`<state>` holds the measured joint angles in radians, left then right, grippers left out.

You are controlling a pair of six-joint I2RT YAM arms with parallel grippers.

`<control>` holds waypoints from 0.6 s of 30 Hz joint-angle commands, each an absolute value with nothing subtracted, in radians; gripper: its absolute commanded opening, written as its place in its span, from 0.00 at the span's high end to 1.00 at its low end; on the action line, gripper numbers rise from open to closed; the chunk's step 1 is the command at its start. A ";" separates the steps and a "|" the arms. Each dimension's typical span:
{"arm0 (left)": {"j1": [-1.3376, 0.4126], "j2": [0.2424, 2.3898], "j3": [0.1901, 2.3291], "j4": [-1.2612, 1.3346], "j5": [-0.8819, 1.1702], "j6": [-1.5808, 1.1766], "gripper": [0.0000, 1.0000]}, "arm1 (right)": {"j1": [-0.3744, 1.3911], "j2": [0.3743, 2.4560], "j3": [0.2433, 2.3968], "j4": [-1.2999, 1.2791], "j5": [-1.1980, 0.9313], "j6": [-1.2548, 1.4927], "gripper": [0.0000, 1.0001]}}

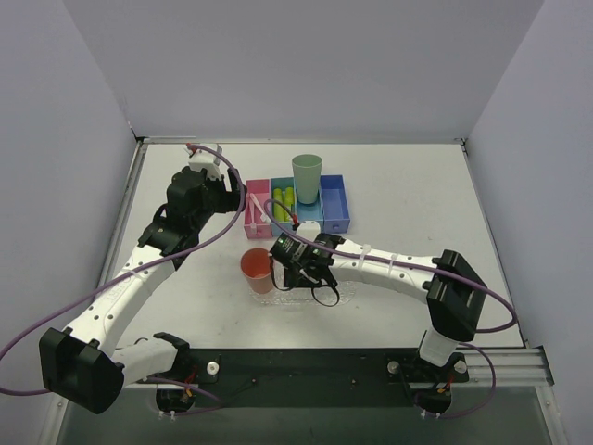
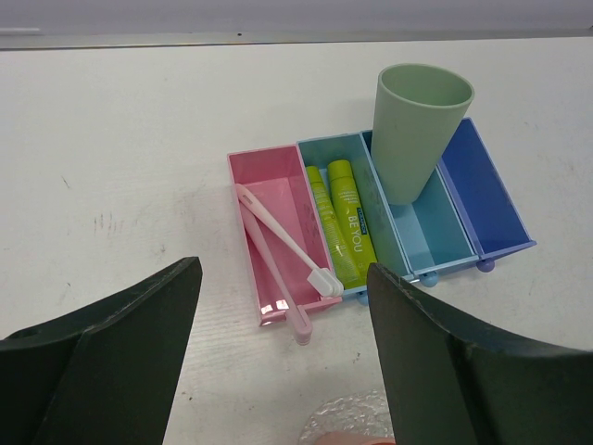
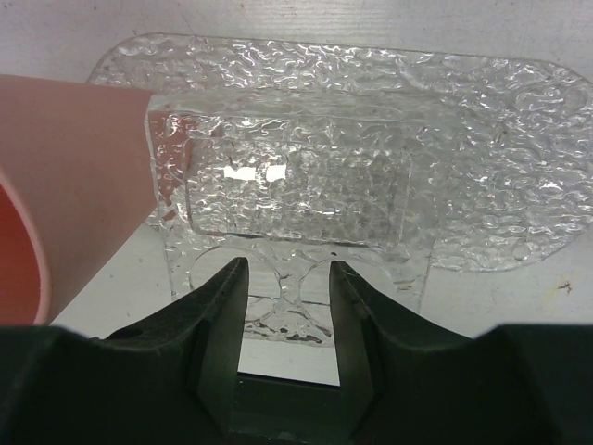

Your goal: Prepare toiletry sets of a toothbrush and toothpaste on the tray

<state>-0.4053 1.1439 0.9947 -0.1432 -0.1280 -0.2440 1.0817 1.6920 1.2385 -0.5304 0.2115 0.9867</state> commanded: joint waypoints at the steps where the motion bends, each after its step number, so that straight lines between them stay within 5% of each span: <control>1: -0.410 1.138 1.006 -0.132 -0.137 -0.245 0.18 | 1.091 1.617 1.264 -0.546 0.258 0.977 0.63; 18: -0.416 1.123 1.005 -0.106 -0.022 -0.206 0.22 | 0.965 1.371 1.296 -0.558 0.259 0.709 0.68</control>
<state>-0.4091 1.1431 0.9943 -0.1425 -0.0654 -0.2237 1.0454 1.4574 1.2423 -0.5312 0.2363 0.8509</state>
